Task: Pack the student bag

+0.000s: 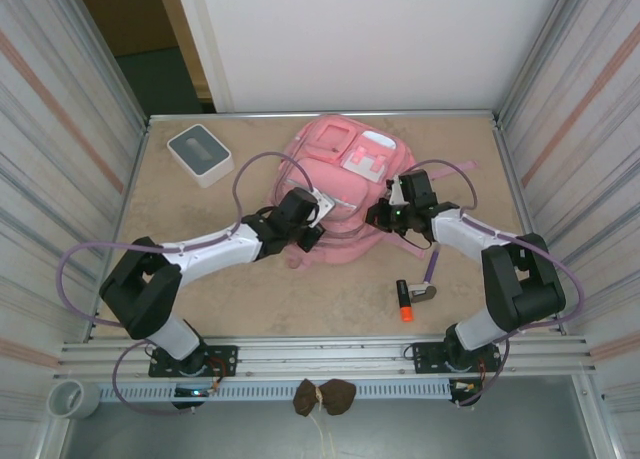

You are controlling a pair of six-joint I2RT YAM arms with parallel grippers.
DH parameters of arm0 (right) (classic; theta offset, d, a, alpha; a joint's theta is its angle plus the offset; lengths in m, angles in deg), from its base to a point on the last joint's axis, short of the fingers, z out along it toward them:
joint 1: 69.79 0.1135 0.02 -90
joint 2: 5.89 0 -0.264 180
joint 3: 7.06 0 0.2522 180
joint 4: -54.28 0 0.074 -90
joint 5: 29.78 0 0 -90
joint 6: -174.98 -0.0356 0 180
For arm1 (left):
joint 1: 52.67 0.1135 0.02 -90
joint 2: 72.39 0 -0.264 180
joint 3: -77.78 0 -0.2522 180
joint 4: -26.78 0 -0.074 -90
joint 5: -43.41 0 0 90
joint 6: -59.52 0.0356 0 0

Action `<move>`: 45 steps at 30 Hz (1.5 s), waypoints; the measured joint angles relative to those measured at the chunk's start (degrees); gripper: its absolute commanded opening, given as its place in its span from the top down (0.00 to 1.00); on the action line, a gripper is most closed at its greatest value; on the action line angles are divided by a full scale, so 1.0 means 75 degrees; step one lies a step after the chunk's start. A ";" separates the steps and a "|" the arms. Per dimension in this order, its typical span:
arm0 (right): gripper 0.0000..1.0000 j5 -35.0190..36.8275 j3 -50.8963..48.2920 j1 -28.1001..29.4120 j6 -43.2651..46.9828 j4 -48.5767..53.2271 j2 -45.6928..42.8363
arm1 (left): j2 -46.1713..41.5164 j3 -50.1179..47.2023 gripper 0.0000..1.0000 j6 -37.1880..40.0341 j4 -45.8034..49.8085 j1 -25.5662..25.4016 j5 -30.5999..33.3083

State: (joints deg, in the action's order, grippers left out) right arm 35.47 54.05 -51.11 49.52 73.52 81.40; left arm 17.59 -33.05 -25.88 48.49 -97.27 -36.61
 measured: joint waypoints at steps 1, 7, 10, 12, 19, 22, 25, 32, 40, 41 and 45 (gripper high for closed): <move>1.00 -0.0015 0.0020 -0.0052 0.0143 0.0076 -0.0003 | 0.0000 0.0000 1.00 0.0020 0.0064 0.0082 0.0093; 1.00 -0.0187 0.0635 -0.0356 0.1288 0.1093 0.0050 | -0.0169 -0.0189 1.00 0.0163 0.0280 0.0425 0.0289; 1.00 -0.0373 0.1093 -0.0498 0.1807 0.1597 0.0256 | -0.0326 -0.0341 1.00 0.0163 0.0280 0.0391 0.0210; 1.00 -0.0484 0.1376 -0.0580 0.2037 0.1877 0.0455 | -0.0440 -0.0443 1.00 0.0154 0.0286 0.0297 0.0175; 0.94 -0.0560 0.2833 -0.0705 0.2221 0.2760 0.1649 | -0.0542 -0.0493 1.00 -0.0119 0.0289 -0.0195 0.0044; 0.80 -0.0458 0.3395 -0.0743 0.2194 0.2876 0.2052 | -0.0495 -0.0414 1.00 -0.0254 0.0286 -0.0358 -0.0087; 0.60 -0.0172 0.3427 -0.0831 0.2069 0.2754 0.1877 | -0.0338 -0.0166 1.00 -0.0344 0.0335 -0.0525 -0.0274; 0.28 0.0032 0.0985 -0.0804 0.1338 0.2037 -0.0452 | -0.0152 0.0099 1.00 -0.0490 0.0326 -0.0644 -0.0600; 0.52 0.0178 -0.0329 0.0460 0.0481 0.1157 -0.0871 | -0.0087 0.0099 1.00 -0.0536 0.0318 -0.0644 -0.0632; 0.63 0.0271 -0.0329 0.0463 0.0443 0.1093 -0.0839 | -0.0090 0.0099 1.00 -0.0533 0.0323 -0.0650 -0.0589; 0.94 0.0495 -0.0332 0.0207 0.0373 0.0938 -0.0635 | -0.0114 0.0079 1.00 -0.0519 0.0335 -0.0664 -0.0399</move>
State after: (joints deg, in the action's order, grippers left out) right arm 39.18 51.56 -49.56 52.31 80.56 76.63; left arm 16.74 -32.46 -29.77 51.00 -102.25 -39.61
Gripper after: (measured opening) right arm 0.149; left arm 0.073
